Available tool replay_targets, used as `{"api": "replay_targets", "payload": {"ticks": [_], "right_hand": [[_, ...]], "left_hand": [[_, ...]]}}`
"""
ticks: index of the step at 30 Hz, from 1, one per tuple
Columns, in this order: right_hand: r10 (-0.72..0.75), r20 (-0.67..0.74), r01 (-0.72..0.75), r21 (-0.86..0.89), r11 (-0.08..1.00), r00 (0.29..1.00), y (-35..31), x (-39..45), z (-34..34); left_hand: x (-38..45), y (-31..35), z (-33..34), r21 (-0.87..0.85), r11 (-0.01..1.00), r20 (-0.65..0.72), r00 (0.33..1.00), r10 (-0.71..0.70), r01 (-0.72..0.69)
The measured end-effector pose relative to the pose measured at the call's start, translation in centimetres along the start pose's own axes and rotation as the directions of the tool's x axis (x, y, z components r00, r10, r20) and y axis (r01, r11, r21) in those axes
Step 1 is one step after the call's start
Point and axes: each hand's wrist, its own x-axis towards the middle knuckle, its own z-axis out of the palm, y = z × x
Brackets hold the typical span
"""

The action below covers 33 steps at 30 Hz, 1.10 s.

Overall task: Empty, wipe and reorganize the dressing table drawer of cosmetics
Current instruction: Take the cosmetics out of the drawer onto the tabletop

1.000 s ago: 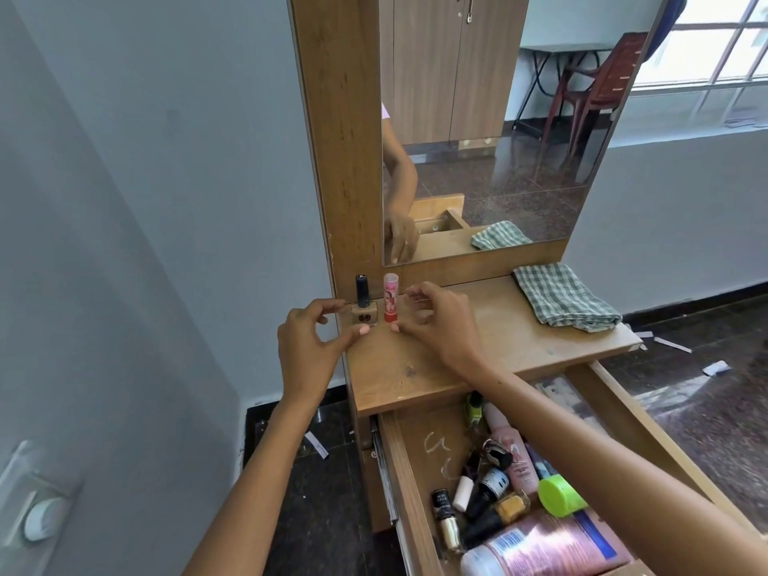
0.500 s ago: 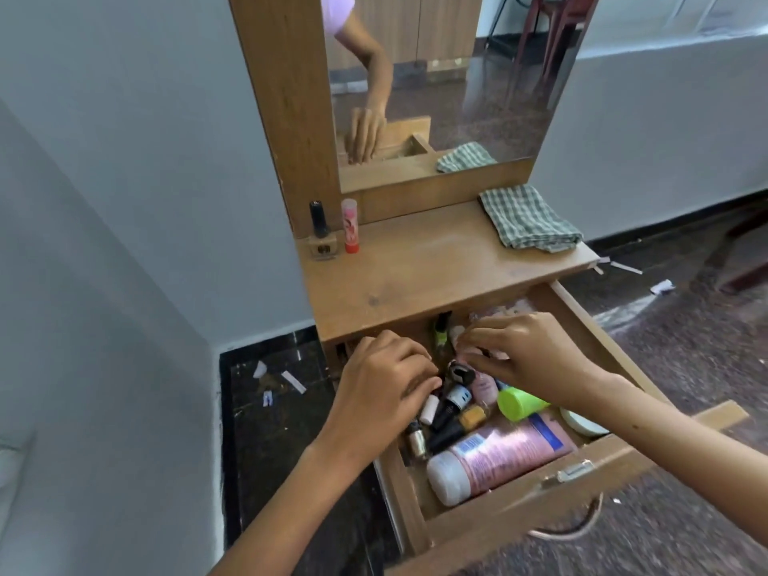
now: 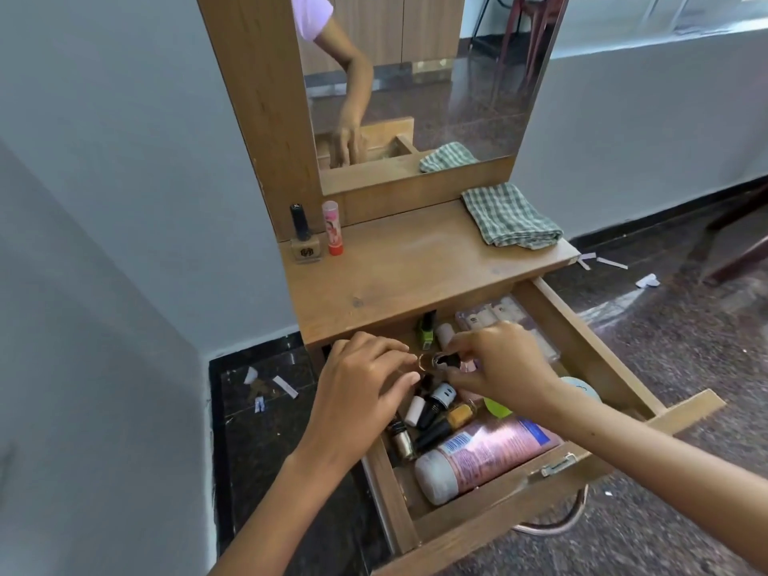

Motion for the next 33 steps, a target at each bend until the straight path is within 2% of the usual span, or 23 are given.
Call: {"api": "replay_targets", "payload": {"ticks": [3,6,10,15,18,21,29,33], "right_hand": [[0.085,-0.176,-0.015,0.363,0.932,0.981,0.0,-1.1,-2.1],[0.161,-0.19,0.007,0.666,0.746,0.968,-0.7,-1.5,-4.1],[0.125,-0.192,0.073,0.775,0.628,0.973,-1.1,0.2,-4.6],[-0.037,-0.302,0.253,0.715,0.651,0.952,-3.7,4.2,-4.7],[-0.103,-0.313,0.3,0.69,0.659,0.944,-5.3,6.5,-4.2],[-0.137,-0.306,0.311,0.641,0.702,0.942,-6.2,8.3,-3.8],[-0.209,-0.36,0.384,0.53,0.756,0.909,-7.9,11.7,-2.1],[-0.254,-0.405,0.437,0.464,0.77,0.878,-8.7,12.0,-0.8]], "left_hand": [[0.0,0.0,-0.7,-0.056,0.998,-0.039,0.999,-0.029,0.027],[0.5,-0.1,-1.7,-0.164,0.984,-0.05,0.996,-0.078,0.068],[2.1,-0.2,-2.5,-0.182,0.983,-0.123,0.991,-0.05,0.027],[3.9,-1.3,-3.1,-0.215,0.972,-0.275,0.949,-0.154,0.095],[4.5,-2.4,-3.7,-0.227,0.964,-0.33,0.921,-0.207,0.135],[4.6,-3.4,-4.4,-0.309,0.938,-0.341,0.903,-0.263,0.156],[4.7,-4.9,-4.5,-0.367,0.895,-0.316,0.871,-0.377,0.254],[4.7,-5.5,-3.9,-0.325,0.884,-0.385,0.807,-0.448,0.336]]}}
